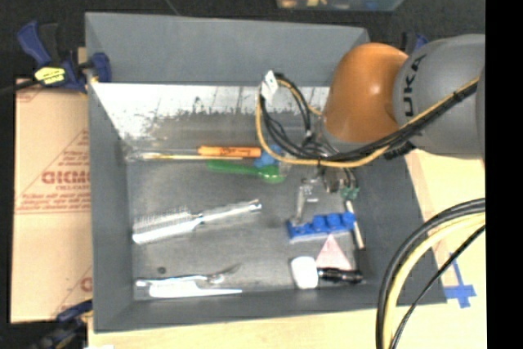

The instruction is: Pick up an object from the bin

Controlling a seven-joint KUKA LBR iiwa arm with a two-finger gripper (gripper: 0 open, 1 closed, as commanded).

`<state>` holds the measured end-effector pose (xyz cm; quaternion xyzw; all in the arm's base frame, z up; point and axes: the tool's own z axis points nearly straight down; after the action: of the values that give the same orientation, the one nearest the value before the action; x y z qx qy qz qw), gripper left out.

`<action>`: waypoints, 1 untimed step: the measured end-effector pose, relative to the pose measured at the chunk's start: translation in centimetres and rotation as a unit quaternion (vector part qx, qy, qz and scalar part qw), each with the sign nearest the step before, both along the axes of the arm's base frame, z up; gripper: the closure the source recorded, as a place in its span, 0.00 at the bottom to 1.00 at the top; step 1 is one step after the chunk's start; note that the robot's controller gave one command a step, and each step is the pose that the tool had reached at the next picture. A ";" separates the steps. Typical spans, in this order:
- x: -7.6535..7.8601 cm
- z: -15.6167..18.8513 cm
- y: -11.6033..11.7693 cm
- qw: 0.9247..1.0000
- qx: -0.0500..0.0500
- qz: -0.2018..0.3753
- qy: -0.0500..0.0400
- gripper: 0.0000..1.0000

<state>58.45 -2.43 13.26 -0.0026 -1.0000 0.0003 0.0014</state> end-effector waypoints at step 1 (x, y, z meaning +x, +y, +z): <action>0.2 0.3 0.0 1.000 0.000 0.000 -0.003 0.00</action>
Offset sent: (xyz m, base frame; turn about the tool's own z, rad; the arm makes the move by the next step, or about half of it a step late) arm -0.0261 -0.0632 -0.0626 -0.1188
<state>58.64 -2.46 13.60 -0.0023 -1.0000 0.0006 -0.0020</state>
